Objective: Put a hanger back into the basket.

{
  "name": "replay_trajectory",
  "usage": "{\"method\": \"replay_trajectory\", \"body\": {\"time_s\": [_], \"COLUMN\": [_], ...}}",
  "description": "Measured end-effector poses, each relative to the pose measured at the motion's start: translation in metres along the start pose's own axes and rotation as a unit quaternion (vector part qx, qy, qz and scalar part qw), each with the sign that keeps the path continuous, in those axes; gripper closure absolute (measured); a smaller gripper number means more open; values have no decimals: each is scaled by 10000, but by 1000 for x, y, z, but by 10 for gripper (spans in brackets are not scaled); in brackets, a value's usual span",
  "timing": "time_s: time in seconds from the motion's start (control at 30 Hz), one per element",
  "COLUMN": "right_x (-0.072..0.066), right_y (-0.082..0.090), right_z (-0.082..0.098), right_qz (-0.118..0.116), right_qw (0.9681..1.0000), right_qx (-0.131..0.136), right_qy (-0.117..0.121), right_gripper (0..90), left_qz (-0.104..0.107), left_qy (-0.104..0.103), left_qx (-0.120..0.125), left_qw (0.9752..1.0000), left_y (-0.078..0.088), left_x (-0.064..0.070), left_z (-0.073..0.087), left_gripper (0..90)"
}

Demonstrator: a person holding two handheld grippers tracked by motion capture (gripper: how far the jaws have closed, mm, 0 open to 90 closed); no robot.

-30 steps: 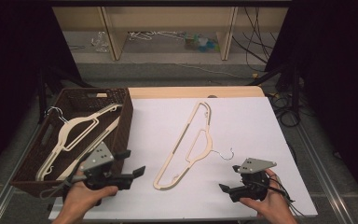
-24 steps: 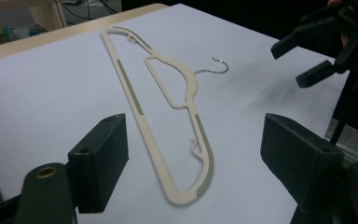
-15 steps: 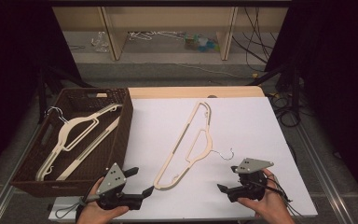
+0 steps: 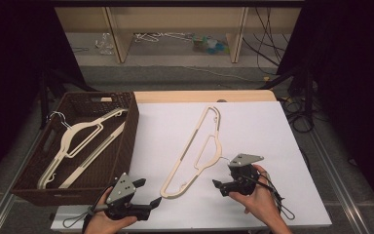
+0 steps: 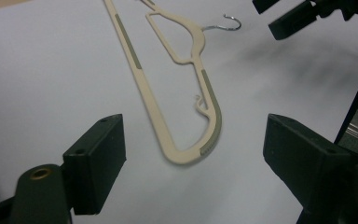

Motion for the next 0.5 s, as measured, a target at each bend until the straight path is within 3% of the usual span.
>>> {"method": "replay_trajectory", "body": {"time_s": [0.07,0.1,0.17,0.3,0.5], "right_x": [4,5,13,17,4], "right_y": [-5,-6,-13,-18,-34], "right_z": [-2,-3,-5,-9,-26], "right_qz": [32,74,122,77,48], "right_qw": [9999,9999,9999,9998,9998], "right_qx": [107,-8,19,8,76], "right_qy": [108,-69,-52,-158,-159], "right_gripper": [235,248,268,267,290], "left_qz": [38,53,58,59,61], "left_qy": [2,-19,-63,-49,-49], "left_qx": [3,-14,-65,-65,-97], "left_qw": [10000,10000,9999,9999,9999], "left_y": [-1,-2,-2,-3,-4], "left_x": [0,1,2,3,2], "left_z": [0,0,0,0,1], "left_gripper": [212,212,212,212,212]}}
Point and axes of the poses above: each handheld gripper's, and its own axes: y roughly backward along the jaws, z roughly out of its underside, x roughly to its right, the point moved 1 cm from there along -y, roughly forward along the jaws, and after that the axes turned 9 degrees about z, right-handed, at the moved point
